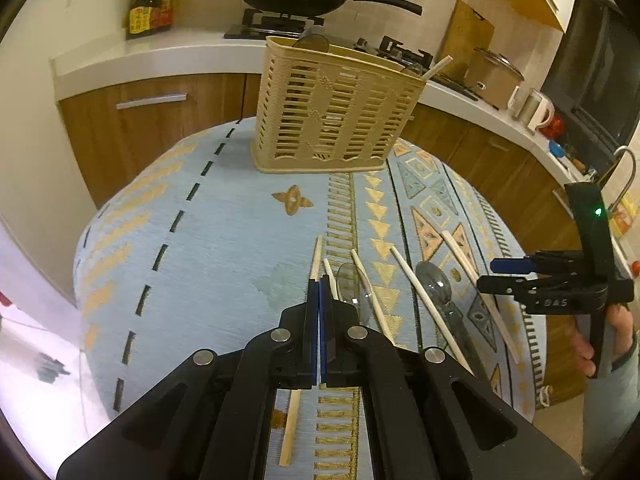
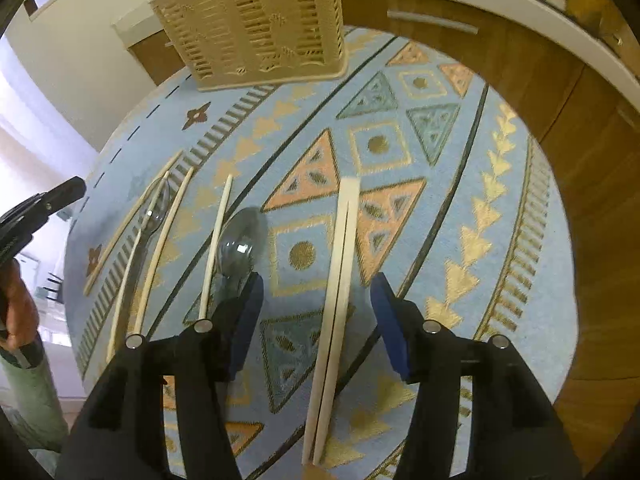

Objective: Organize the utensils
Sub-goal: 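Lift the chopstick with the left tool toward the holder while the right tool grips chopsticks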

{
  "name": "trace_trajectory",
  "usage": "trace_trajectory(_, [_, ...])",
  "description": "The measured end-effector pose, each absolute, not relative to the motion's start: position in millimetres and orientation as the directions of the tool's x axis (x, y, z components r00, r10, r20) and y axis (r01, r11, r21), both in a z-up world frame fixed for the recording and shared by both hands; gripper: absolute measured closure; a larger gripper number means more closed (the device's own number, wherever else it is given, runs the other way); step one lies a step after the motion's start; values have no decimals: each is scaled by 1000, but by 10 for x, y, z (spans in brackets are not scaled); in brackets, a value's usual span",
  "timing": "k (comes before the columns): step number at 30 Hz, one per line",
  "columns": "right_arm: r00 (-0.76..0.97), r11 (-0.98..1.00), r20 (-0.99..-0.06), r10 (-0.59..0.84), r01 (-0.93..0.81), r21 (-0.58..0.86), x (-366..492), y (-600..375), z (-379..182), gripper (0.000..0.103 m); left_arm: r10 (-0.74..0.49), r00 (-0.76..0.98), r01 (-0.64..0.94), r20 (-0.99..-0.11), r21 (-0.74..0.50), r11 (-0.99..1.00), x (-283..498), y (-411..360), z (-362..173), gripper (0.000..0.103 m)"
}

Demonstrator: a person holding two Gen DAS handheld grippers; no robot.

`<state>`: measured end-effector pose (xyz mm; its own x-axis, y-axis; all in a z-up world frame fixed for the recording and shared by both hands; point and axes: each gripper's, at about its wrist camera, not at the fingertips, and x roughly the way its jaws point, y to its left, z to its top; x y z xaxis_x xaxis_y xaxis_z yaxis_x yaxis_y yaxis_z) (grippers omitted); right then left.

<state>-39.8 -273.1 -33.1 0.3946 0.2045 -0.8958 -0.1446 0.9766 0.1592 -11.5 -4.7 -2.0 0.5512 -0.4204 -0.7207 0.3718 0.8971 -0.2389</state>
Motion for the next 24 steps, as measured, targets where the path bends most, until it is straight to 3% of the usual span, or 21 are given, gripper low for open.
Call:
trace_trajectory(5, [330, 988, -933, 141, -110, 110, -264, -2678, -457, 68, -450, 464, 401, -763, -272, 875, -82, -51, -137, 103])
trace_trajectory(6, [313, 990, -941, 129, -100, 102, -232, -2668, -490, 68, -455, 438, 410, -775, -279, 869, -75, -82, -174, 101])
trace_trajectory(7, [315, 991, -942, 115, -97, 89, -218, -2654, -496, 70, -459, 413, 418, -787, -283, 863, -67, -115, -207, 91])
trace_trajectory(9, [308, 993, -948, 81, -105, 50, -199, -2600, -499, 73, -394, 399, 422, -828, -216, 880, -80, -211, -285, 84])
trace_trajectory(11, [301, 992, -951, 74, -119, 40, -194, -2561, -495, 78, -319, 411, 418, -854, -135, 898, -89, -248, -340, 84])
trace_trajectory(13, [298, 991, -952, 70, -128, 33, -188, -2545, -495, 80, -310, 369, 442, -876, -128, 888, -76, -293, -404, 81])
trace_trajectory(15, [286, 990, -955, 76, -133, 39, -171, -2542, -491, 81, -276, 358, 451, -892, -94, 888, -38, -364, -449, 81])
trace_trajectory(17, [276, 990, -958, 74, -134, 38, -143, -2542, -488, 91, -238, 357, 459, -904, -52, 887, 14, -449, -480, 82])
trace_trajectory(18, [272, 990, -959, 75, -138, 39, -134, -2528, -493, 91, -229, 354, 468, -907, -41, 883, 27, -494, -482, 87])
trace_trajectory(19, [265, 988, -961, 82, -148, 43, -137, -2526, -493, 91, -200, 366, 479, -909, 0, 878, 33, -559, -491, 99])
trace_trajectory(24, [298, 986, -949, 101, -158, 56, -188, -2526, -472, 92, -158, 447, 452, -881, 70, 889, 19, -657, -467, 100])
